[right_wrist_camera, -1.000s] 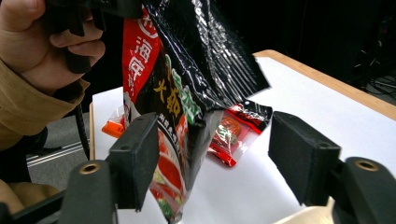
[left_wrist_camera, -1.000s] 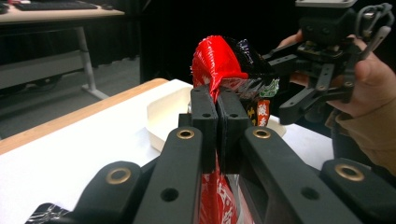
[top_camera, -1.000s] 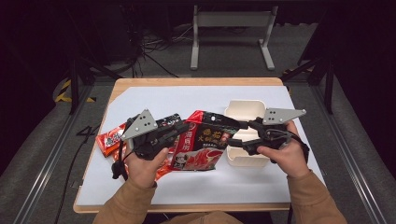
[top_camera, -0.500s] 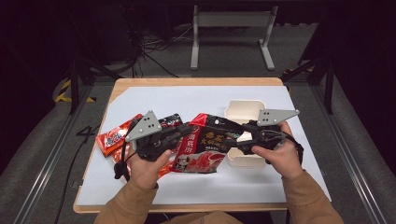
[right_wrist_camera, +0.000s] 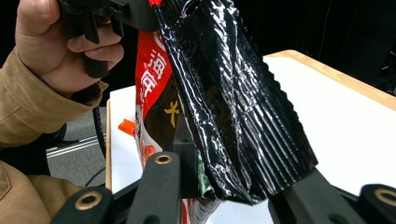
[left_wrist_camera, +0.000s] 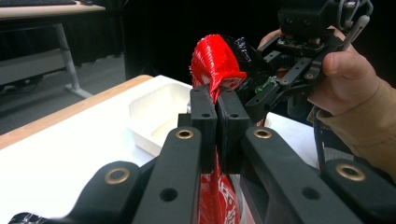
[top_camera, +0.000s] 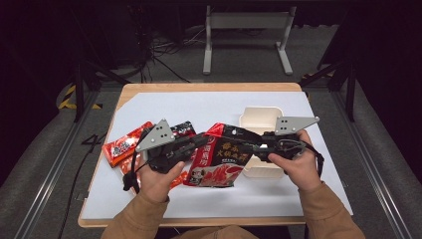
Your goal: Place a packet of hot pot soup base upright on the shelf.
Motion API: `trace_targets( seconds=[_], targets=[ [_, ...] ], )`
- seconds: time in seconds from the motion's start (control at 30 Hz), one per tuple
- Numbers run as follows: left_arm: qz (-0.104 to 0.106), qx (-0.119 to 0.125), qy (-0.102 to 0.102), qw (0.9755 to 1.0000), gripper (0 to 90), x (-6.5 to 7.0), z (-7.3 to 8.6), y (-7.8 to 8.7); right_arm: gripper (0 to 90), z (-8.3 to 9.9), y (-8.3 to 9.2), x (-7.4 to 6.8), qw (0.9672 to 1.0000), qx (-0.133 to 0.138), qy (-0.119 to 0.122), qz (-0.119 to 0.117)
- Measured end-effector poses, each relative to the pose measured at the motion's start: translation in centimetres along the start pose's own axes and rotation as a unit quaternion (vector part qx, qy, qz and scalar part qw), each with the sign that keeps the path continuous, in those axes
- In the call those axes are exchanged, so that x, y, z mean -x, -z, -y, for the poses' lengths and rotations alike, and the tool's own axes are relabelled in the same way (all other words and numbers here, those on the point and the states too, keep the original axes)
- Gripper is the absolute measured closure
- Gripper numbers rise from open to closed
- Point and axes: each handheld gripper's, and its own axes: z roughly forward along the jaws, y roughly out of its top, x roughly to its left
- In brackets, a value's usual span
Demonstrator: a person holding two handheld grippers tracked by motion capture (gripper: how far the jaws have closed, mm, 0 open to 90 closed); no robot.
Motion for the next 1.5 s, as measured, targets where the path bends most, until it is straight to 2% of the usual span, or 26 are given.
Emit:
trace_targets(
  seconds=[0.27, 0.33, 0.57, 0.63, 0.8, 0.9, 1.03, 1.23, 1.5],
  targets=[
    [0.004, 0.005, 0.002, 1.0000, 87.0, -0.1, 0.1, 0.1, 75.6, -0.6, 0.4, -0.3, 0.9998, 0.001, -0.004, 0.017],
    [0.007, 0.009, 0.008, 0.9999, 86.6, -0.4, 0.2, 0.2, 76.0, -0.9, 0.5, -0.4, 0.9998, -0.001, -0.005, 0.020],
    [0.002, 0.013, 0.011, 0.9999, 84.5, -0.5, 0.2, 0.4, 77.2, -2.0, 0.6, -0.6, 0.9994, -0.004, -0.007, 0.033],
    [0.001, 0.018, 0.017, 0.9997, 81.7, -0.6, 0.3, 0.5, 77.4, -2.3, 0.7, -0.5, 0.9994, -0.005, -0.010, 0.031],
    [-0.014, 0.027, 0.015, 0.9994, 70.6, -0.8, 0.3, 1.0, 77.6, -3.3, 0.9, -0.2, 0.9992, -0.012, -0.008, 0.036],
    [-0.018, 0.029, 0.014, 0.9993, 67.2, -0.9, 0.2, 1.4, 77.6, -3.8, 1.0, 0.0, 0.9990, -0.016, -0.007, 0.042],
    [-0.038, 0.010, 0.006, 0.9992, 62.4, -1.1, 0.4, 1.8, 77.6, -4.4, 1.1, 0.1, 0.9987, -0.020, -0.003, 0.048],
    [-0.052, -0.020, 0.004, 0.9984, 57.5, -1.8, 1.1, 2.1, 77.6, -5.5, 1.8, 0.4, 0.9979, -0.021, 0.004, 0.061],
    [-0.060, -0.064, 0.013, 0.9961, 50.3, -3.1, 2.3, 2.5, 77.5, -6.7, 2.4, 0.9, 0.9960, -0.026, 0.015, 0.085]
  ],
)
